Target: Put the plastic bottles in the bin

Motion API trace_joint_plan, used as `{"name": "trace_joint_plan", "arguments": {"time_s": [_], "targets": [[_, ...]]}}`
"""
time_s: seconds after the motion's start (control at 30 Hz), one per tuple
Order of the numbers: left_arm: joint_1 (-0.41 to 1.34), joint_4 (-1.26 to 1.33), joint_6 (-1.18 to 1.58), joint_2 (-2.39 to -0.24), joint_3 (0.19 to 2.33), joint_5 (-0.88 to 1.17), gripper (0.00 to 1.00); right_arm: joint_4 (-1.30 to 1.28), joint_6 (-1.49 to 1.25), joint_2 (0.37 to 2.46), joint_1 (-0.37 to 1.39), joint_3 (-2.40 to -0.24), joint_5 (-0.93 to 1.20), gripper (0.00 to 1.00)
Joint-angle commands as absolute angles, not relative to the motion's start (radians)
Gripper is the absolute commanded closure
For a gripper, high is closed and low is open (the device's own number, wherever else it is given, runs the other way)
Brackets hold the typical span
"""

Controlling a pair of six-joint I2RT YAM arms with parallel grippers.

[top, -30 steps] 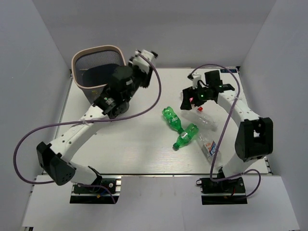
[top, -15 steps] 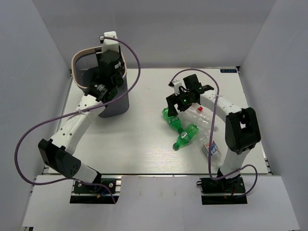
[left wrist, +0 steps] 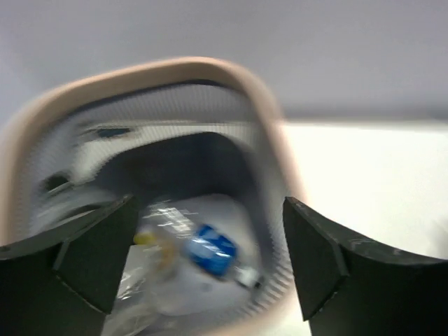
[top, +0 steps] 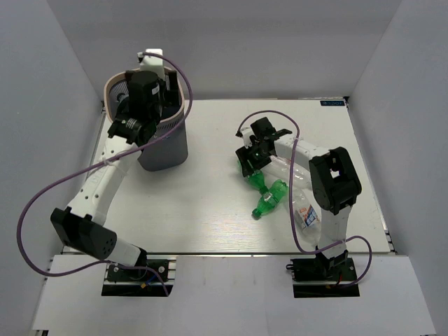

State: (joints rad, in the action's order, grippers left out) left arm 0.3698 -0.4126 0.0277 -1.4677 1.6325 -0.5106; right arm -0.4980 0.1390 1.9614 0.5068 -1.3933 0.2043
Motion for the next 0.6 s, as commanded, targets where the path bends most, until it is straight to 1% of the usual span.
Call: {"name": "trace_joint_plan", "arguments": {"time_s": [0.0,0.03,0.07,0.1,0.13,0.17,0.2,0.23,0.27,0.33,0.37,0.4,0.47,0.53,0.57], "targets": [[0.391,-0.376,-0.073,-1.35,1.57,0.019,0.08,-0.509,0.14,1.939,0.502,-1.442,0.251,0.4],[0.391,-0.376,-0.074,-1.33,1.546,0.096,0.12,-0.514,0.149,1.933,0.499,-1.45,0.274,0.44],[0.4,-0.389,-0.074,-1.315,1.513,0.189,0.15,-0.52,0.176,1.916,0.499,-1.486,0.29,0.55],[0.409,-0.45,-0.083,-1.301,1.502,0.303,0.18,-0.526,0.196,1.892,0.492,-1.503,0.328,0.6],[0.419,-0.471,-0.083,-1.292,1.455,0.363,0.24,-0.544,0.207,1.882,0.488,-1.52,0.342,0.66],[0.434,-0.471,-0.069,-1.276,1.415,0.409,0.26,-0.554,0.225,1.867,0.48,-1.564,0.353,0.72],[0.445,-0.48,-0.06,-1.225,1.37,0.46,0.26,-0.584,0.236,1.862,0.474,-1.628,0.354,0.86],[0.454,-0.48,-0.036,-1.195,1.276,0.481,0.28,-0.6,0.236,1.864,0.468,-1.664,0.359,0.89],[0.469,-0.48,-0.035,-1.168,1.232,0.497,0.28,-0.616,0.239,1.873,0.463,-1.762,0.359,0.91],[0.485,-0.48,-0.012,-1.102,1.125,0.497,0.28,-0.667,0.235,1.905,0.45,-1.952,0.362,0.91],[0.485,-0.48,0.003,-1.085,1.093,0.508,0.28,-0.672,0.226,1.913,0.448,-2.001,0.367,0.91],[0.497,-0.468,0.014,-1.072,1.065,0.521,0.28,-0.667,0.215,1.922,0.449,-2.119,0.373,0.91],[0.511,-0.434,0.034,-1.063,0.982,0.535,0.28,-0.585,0.198,1.933,0.449,-2.175,0.382,0.91],[0.535,-0.416,0.044,-1.063,0.909,0.535,0.28,-0.508,0.17,1.927,0.456,-2.213,0.405,0.95],[0.551,-0.396,0.044,-1.084,0.887,0.535,0.26,-0.341,0.123,1.921,0.459,-2.212,0.46,0.95]]}}
